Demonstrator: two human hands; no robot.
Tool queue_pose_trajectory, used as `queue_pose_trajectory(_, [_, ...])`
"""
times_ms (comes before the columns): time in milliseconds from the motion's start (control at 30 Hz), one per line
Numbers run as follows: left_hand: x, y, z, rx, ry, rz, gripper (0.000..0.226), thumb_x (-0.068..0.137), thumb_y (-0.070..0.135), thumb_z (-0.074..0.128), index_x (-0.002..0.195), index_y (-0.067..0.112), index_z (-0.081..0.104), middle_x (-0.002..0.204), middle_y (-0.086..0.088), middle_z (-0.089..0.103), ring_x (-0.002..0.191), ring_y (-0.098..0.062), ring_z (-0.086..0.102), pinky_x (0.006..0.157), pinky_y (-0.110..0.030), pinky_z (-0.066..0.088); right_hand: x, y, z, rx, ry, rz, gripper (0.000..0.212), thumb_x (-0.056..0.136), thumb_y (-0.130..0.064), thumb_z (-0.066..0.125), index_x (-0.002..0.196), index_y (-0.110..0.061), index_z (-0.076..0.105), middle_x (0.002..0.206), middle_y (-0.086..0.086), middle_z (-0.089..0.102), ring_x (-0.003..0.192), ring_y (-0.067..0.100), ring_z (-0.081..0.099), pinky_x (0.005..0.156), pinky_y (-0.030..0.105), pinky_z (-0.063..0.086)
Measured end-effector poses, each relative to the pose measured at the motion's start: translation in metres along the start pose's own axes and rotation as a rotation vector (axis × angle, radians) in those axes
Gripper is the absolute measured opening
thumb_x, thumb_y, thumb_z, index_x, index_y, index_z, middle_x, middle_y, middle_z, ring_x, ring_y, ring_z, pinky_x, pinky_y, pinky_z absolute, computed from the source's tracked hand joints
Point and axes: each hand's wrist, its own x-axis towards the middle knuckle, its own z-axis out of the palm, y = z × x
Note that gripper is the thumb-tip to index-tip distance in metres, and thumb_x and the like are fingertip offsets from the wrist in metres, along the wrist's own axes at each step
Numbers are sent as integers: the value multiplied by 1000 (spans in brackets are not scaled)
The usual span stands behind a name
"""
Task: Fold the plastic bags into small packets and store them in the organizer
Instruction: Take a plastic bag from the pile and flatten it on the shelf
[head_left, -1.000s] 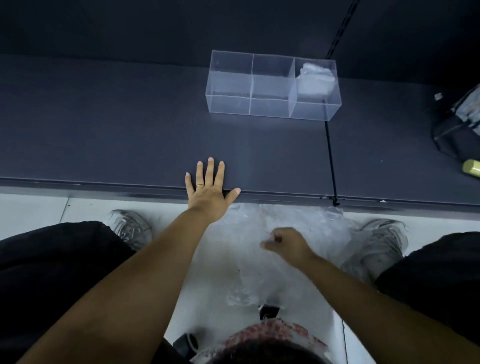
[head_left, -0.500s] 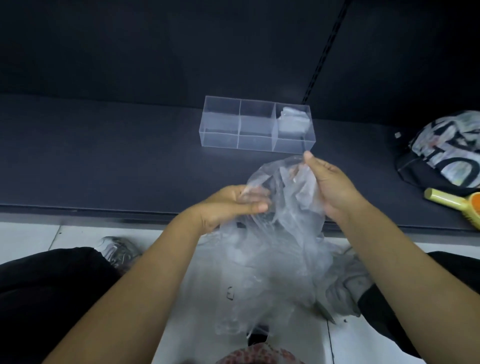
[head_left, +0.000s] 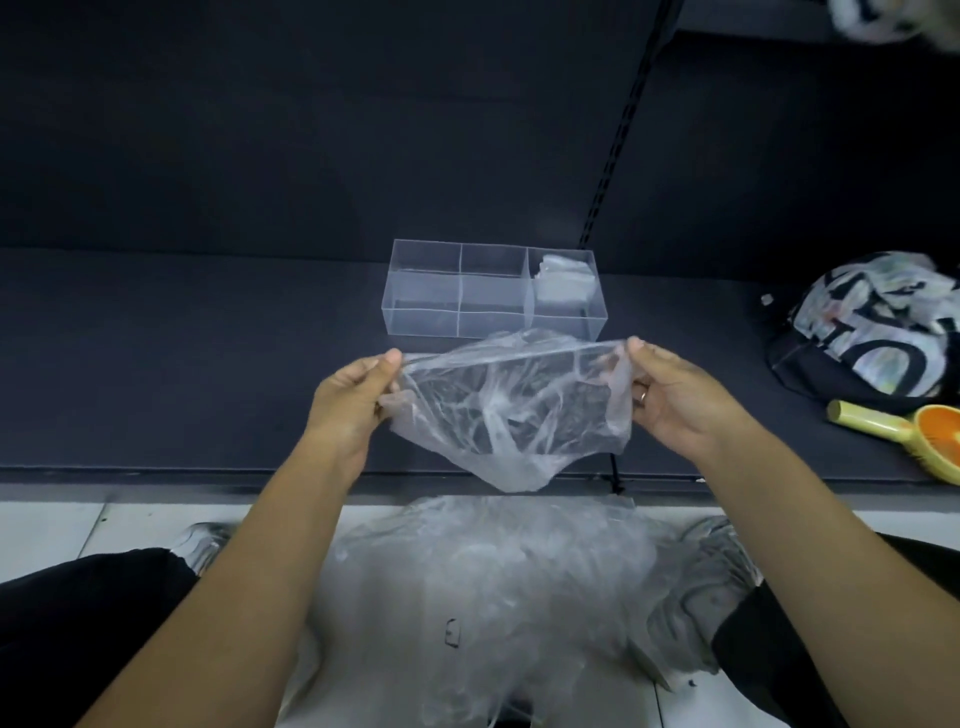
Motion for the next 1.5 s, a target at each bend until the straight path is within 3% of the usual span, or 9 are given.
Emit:
queue_pose_trajectory(233, [11,8,-11,289,-91,225,9,87,16,68,79,18,73,77,6,74,72,-5,66,68,-10,50,-4,-4,-18,-213,-208,-255,13,70,-36,73,77,-24,74,109,-2,71,102,15,62,90,28,39])
queue_pose_trajectory(333, [15,-20,-32,696,-254,-18,6,82,17,74,88,17,74,90,3,74,87,-10,67,71,-8,48,-2,15,-30,-670,-284,-122,5,75,-23,76,76,-18,75,107,-2,73,105,11,66,99,33,46])
queue_pose_trajectory(467, [19,-49,-42,839,-332,-268,45,74,42,78,112,22,65,116,4,65,107,-12,59,92,-24,42,1,46,-35,-977,-351,148,14,83,-33,72,95,-27,74,107,-11,70,102,4,63,99,33,47])
queue_pose_trajectory(633, [25,-44,-13,737,-421,-43,108,55,63,79,146,44,23,153,17,23,138,-6,23,104,-28,27,15,54,-8,-915,-57,-102,18,82,-41,71,92,-29,64,112,-10,52,102,3,54,88,23,42])
queue_pose_trajectory(833, [14,-65,33,1044,-591,297,120,56,54,84,146,52,5,155,24,-5,140,3,-7,115,-31,-2,22,103,37,-1182,-193,-198,63,68,-29,84,123,-26,53,112,-13,44,100,6,48,87,10,37])
queue_pose_trajectory(933, [12,-81,40,1068,-459,555,69,71,38,81,134,38,51,155,8,24,143,-7,9,112,-21,-2,26,122,43,-1010,-44,-204,45,76,-11,77,115,-16,56,100,-6,58,91,13,59,86,31,50])
queue_pose_trajectory(1033, [15,-78,36,790,-204,551,12,76,18,79,83,27,76,124,3,61,120,-11,49,99,-4,24,29,121,39,-786,56,-166,24,81,-6,74,101,-13,62,75,0,62,65,7,58,66,23,50])
queue_pose_trajectory(1200, [22,-50,25,215,-13,191,13,84,17,71,81,28,75,98,12,73,92,3,66,78,-8,47,29,89,18,-298,172,-131,12,84,-8,71,74,-14,70,62,-6,67,57,2,60,57,15,48])
queue_pose_trajectory(1500, [13,-32,13,-43,-65,-47,20,82,29,70,96,16,76,109,-4,72,104,-15,67,104,-38,45,19,52,10,20,157,-164,28,92,-20,62,63,-19,59,78,7,59,82,25,53,85,40,47])
